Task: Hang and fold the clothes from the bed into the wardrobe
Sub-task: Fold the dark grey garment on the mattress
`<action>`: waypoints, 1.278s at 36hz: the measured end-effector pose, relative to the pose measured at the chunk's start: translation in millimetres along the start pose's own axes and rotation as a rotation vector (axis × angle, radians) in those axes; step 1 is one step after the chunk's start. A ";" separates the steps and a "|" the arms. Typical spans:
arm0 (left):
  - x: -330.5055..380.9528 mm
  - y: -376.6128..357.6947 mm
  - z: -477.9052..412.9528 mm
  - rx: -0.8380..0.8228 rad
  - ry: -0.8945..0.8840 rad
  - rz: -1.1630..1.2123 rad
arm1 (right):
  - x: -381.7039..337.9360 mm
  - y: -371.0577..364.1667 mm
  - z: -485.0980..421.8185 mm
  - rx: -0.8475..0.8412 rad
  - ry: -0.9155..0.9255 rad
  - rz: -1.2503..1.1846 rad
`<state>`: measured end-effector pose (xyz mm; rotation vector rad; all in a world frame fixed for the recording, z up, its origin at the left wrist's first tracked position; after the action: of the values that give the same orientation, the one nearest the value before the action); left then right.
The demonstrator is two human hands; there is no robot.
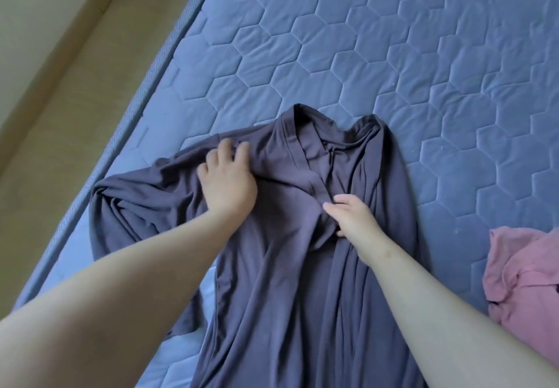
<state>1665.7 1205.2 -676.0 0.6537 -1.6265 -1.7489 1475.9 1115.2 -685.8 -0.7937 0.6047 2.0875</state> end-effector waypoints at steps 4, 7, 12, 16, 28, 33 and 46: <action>30.8 -9.3 18.0 -0.103 -0.258 0.014 | 2.6 -11.7 10.9 -0.226 -0.156 -0.002; 30.2 -22.8 21.4 -0.266 -0.230 -0.021 | 14.8 -13.7 18.4 -0.293 -0.198 -0.126; 28.0 -29.1 20.6 -0.314 -0.245 -0.013 | 22.3 -9.5 31.0 -0.281 -0.177 -0.452; 26.9 -32.3 23.2 -0.375 -0.263 -0.015 | 27.1 6.3 31.4 -0.054 -0.144 -0.717; 25.0 -24.6 35.8 -0.401 -0.264 -0.168 | 76.5 23.2 63.8 0.052 -0.303 0.002; 43.7 -5.8 41.5 -0.169 -0.244 -0.081 | 46.9 38.1 58.1 0.362 0.142 0.213; 86.9 -35.8 48.7 -0.565 -0.389 0.126 | 34.0 47.2 22.6 0.399 0.105 0.295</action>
<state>1567.6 1173.4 -700.1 -0.0575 -1.2650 -2.1952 1413.8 1120.8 -687.7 -0.6114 1.2139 2.0906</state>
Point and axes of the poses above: each hand's wrist, its own z-axis away from the middle knuckle, its own y-axis out of the back of the hand, x = y × z, the point moved 3 cm from there along -z, towards the middle knuckle, and after that the axes turned 12 degrees about -z, right-handed, at the moved point
